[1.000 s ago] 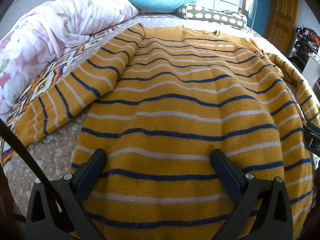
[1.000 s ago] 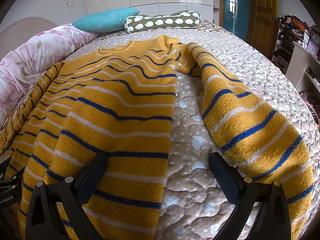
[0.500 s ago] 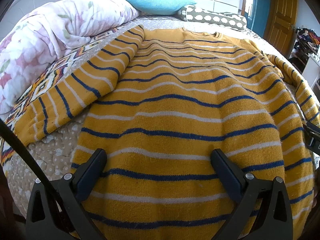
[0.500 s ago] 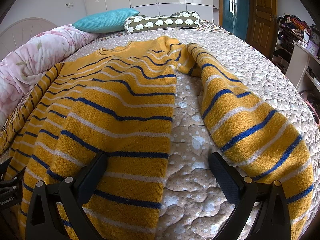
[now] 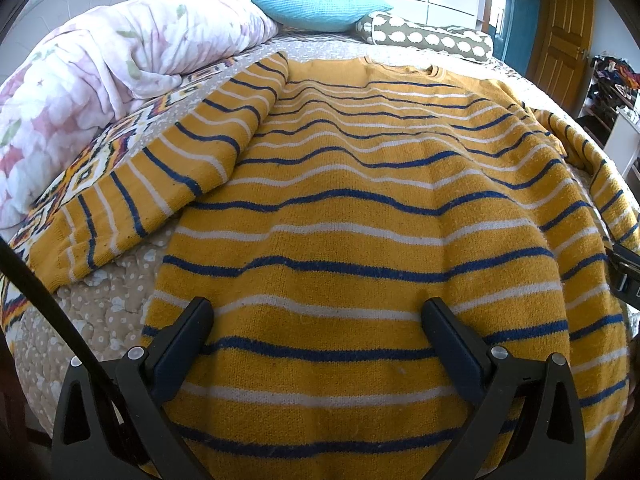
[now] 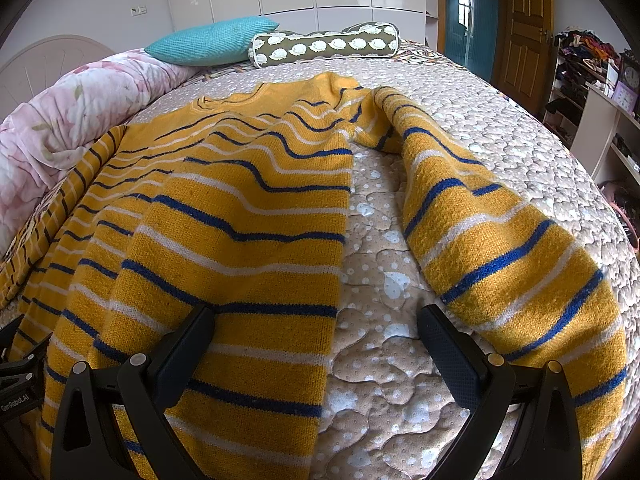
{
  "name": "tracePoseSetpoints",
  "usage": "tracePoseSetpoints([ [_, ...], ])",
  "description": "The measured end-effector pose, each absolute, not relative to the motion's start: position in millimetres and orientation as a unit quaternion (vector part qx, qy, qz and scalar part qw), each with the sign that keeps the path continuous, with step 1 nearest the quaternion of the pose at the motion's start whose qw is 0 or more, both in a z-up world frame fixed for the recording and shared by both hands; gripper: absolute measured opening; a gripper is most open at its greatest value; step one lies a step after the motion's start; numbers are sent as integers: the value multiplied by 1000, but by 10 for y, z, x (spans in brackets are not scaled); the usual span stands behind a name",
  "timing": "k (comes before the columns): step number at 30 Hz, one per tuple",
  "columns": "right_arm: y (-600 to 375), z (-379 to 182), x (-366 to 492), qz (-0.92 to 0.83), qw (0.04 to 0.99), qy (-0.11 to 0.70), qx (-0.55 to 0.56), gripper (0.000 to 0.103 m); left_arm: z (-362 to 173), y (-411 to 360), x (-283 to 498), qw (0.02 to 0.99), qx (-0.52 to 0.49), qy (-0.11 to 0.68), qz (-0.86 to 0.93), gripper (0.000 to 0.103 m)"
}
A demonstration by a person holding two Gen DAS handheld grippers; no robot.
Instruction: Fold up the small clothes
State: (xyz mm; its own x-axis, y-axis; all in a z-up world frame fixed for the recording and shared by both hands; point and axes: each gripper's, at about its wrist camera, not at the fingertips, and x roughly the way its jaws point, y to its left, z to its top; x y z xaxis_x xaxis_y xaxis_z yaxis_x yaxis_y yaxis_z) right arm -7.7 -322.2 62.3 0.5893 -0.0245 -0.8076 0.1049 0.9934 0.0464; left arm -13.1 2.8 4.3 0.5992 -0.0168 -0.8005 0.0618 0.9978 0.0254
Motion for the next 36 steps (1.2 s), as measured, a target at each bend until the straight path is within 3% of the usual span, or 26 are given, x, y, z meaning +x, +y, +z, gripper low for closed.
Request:
tracePoseSetpoints([
  [36,-3206,632,-42,-41,891,449,42,103,34,18,-141,901,27,432,-19,103],
])
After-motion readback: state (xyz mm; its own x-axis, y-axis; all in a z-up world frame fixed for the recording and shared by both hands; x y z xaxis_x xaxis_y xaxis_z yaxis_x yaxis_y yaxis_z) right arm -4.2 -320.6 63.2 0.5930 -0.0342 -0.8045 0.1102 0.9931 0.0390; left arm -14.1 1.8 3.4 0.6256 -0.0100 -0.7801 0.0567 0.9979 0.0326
